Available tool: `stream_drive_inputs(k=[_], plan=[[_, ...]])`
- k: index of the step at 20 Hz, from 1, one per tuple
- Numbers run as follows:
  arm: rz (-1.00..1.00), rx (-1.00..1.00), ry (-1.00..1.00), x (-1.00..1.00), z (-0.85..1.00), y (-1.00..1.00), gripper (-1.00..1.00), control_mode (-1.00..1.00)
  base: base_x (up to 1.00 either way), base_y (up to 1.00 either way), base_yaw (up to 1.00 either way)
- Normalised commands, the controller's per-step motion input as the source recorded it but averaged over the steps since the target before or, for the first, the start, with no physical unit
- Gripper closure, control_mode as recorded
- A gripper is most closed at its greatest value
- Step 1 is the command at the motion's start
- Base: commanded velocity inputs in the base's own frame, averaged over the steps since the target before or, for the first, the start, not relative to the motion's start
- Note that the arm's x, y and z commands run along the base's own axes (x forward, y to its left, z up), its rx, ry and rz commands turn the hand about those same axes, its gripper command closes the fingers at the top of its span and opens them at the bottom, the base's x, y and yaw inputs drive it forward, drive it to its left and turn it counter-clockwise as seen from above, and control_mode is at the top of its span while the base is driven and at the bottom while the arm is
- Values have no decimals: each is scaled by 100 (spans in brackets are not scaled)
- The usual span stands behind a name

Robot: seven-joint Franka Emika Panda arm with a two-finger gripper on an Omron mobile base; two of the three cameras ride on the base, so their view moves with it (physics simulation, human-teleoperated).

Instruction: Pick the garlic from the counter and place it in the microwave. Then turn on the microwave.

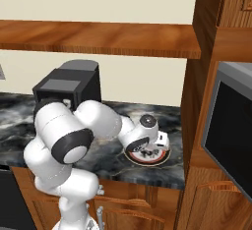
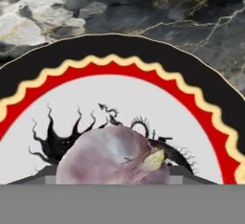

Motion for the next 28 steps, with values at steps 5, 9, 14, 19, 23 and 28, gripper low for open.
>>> stream_drive_inputs(k=[5, 9, 14, 19, 23, 28], plan=[[-1, 0, -3, -79, 25, 0, 100, -100, 0, 0, 0], [-3, 0, 0, -53, 40, 0, 100, -100, 0, 0, 0], [-5, 0, 0, -43, 52, 1, 100, -100, 0, 0, 0], [-4, 0, 1, -39, 66, 12, 100, -100, 0, 0, 0], [0, 0, 1, -50, 63, 22, 100, -100, 0, 0, 0], [0, 0, 1, -66, 62, 13, 100, -100, 0, 0, 0]])
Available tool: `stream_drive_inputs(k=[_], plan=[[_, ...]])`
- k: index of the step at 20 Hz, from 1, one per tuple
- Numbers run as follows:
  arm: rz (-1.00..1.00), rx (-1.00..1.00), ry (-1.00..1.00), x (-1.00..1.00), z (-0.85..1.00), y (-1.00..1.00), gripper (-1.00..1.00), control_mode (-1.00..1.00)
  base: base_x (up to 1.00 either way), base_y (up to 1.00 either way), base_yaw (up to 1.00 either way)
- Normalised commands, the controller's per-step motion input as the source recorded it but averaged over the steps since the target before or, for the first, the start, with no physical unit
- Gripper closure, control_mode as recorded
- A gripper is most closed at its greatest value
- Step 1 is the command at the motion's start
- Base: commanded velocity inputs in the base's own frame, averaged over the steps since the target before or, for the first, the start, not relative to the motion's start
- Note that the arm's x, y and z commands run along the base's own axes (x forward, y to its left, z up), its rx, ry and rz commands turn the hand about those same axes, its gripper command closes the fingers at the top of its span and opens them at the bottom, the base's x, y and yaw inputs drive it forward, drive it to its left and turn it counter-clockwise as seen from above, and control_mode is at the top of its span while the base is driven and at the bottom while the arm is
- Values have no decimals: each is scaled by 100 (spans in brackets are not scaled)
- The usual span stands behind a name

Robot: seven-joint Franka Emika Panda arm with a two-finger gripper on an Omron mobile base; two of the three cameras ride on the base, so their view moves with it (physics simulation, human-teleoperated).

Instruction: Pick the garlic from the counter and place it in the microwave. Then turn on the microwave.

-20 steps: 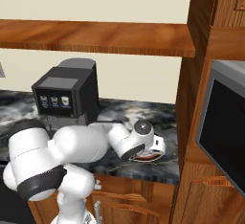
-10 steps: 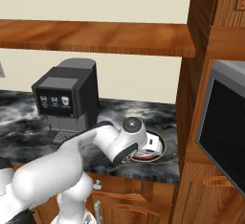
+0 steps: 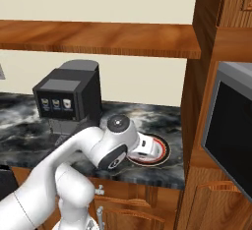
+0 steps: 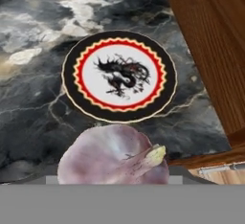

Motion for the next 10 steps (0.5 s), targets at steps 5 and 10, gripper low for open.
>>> stream_drive_inputs(k=[5, 10], plan=[[0, 0, 1, -62, 56, 18, 100, -100, 0, 0, 0], [-1, 0, 0, -67, 46, 41, 100, -100, 0, 0, 0]])
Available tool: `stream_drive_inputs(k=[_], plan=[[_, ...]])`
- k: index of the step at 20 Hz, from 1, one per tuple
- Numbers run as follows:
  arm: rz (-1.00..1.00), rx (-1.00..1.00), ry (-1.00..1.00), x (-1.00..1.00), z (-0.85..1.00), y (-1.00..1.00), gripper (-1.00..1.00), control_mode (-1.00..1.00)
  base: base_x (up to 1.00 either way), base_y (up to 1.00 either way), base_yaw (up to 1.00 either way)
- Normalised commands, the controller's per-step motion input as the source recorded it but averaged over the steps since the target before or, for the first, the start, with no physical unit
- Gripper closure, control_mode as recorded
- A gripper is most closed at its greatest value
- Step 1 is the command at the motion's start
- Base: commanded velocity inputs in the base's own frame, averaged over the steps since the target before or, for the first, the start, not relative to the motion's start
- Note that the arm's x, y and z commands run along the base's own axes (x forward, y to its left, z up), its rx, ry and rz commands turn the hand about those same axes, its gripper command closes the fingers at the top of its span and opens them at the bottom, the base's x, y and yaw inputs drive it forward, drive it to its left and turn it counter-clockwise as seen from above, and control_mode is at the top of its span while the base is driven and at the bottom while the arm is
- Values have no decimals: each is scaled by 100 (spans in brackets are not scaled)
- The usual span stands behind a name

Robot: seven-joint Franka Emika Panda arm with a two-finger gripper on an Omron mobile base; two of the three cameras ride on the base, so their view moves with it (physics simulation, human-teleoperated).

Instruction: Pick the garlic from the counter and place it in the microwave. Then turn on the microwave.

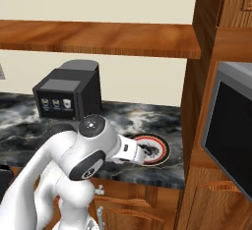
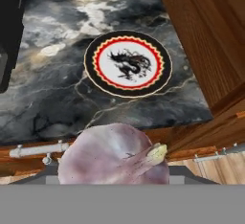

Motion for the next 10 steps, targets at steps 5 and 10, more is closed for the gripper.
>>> stream_drive_inputs(k=[5, 10], plan=[[-5, 0, 0, -73, 50, 33, 100, -100, 0, 0, 0], [-2, 0, 0, -61, 61, 26, 100, -100, 0, 0, 0]])
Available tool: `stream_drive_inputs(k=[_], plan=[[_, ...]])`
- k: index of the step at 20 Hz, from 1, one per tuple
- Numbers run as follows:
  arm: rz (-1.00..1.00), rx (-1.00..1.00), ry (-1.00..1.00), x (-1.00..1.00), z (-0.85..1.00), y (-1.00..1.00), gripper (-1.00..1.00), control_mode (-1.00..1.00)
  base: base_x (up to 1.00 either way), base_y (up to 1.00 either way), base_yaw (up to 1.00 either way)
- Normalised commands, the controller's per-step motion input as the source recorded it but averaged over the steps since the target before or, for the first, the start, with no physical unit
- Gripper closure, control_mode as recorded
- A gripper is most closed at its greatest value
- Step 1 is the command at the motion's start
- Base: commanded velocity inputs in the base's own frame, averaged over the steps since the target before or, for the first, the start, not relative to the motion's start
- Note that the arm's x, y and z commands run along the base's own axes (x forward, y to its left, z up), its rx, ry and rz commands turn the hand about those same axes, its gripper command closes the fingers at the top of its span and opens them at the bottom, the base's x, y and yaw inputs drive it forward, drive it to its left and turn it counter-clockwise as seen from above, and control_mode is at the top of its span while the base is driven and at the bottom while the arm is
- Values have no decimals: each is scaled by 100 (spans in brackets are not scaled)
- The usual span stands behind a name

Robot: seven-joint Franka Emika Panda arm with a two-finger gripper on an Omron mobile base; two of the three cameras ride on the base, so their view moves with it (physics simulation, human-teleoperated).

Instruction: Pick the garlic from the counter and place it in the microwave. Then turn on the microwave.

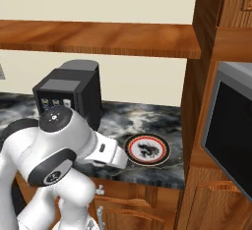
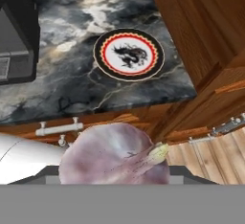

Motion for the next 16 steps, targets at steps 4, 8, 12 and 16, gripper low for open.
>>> stream_drive_inputs(k=[4, 8, 12, 16], plan=[[0, 0, 0, -49, 51, 23, 100, -100, 0, 0, 0], [0, 0, 1, -22, 45, 28, 100, -100, 0, 0, 0], [0, 0, 8, -17, 46, 36, 100, -100, 0, 0, 0], [0, 0, 13, -14, 38, 33, 100, -100, 0, 0, 0]])
